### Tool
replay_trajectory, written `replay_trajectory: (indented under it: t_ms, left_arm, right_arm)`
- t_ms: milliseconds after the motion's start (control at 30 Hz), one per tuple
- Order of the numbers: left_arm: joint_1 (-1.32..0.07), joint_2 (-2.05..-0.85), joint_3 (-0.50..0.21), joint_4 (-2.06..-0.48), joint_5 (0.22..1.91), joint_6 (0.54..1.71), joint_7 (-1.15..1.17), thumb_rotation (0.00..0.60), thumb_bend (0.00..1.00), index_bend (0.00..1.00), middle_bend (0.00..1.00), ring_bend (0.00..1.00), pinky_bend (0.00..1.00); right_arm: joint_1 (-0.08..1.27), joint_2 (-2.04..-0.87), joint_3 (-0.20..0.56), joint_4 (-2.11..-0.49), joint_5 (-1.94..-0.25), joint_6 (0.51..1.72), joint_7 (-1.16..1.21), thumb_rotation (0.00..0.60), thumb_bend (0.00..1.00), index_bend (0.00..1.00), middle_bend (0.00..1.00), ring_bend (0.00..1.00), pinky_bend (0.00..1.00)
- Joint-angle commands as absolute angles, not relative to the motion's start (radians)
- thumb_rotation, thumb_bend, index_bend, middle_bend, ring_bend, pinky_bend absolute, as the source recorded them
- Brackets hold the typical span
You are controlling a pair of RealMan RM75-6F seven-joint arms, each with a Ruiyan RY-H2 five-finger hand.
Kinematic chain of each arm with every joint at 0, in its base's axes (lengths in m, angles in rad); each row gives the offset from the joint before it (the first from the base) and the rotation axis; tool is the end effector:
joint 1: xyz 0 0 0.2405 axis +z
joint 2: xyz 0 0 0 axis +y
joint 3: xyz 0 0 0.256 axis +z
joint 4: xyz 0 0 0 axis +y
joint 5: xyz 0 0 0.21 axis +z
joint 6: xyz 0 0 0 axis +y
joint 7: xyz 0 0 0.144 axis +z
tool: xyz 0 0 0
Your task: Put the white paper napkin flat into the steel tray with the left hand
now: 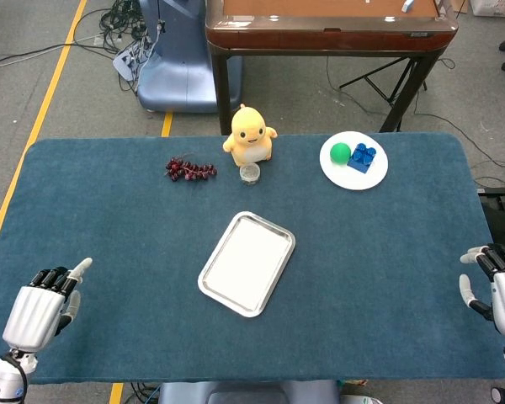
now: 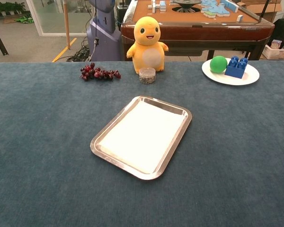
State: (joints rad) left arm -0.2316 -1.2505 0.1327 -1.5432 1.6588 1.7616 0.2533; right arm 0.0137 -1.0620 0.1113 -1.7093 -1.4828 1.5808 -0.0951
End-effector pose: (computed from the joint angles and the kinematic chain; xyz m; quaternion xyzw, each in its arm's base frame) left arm -0.2645 0.1809 0.1290 -0.6622 -0.2219 -0.4386 0.5656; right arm -0.3002 -0.1698 0.1904 0.5559 -0.3495 0.3944 0.6429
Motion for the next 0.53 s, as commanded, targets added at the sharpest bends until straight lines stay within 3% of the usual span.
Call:
replay_trajectory:
  t_ms: [33,267,533]
  left_arm:
    - [-0.198,-1.27,0.094,-1.477,1.636,1.787,0.197,0.6,0.59,0.18,0.47,0.34,0.37]
    - [-0.178,-1.307,0.039,-1.393,1.599,1.776,0.189,0.6,0.59,0.18,0.47,0.33,0.36]
    - [-0.163,-1.312,0.028,-1.385,1.626,1.761,0.189,0.6,0.59,0.18,0.47,0.33,0.36]
  right_arm:
    - [0.032,-1.065,0.128,-1.718,-1.427,1.537,-0.131,0.6,0.44,0.42,0.37,0.22,0.2]
    - [0.052,-1.069,0.129,-1.72,-1.397,1.493,-0.159,0.6,0.44,0.42,0.37,0.22,0.2]
    - [0.072,-1.067,0.123,-1.714,-1.378,1.447,-0.163,0.6,0.44,0.42,0.37,0.22,0.2]
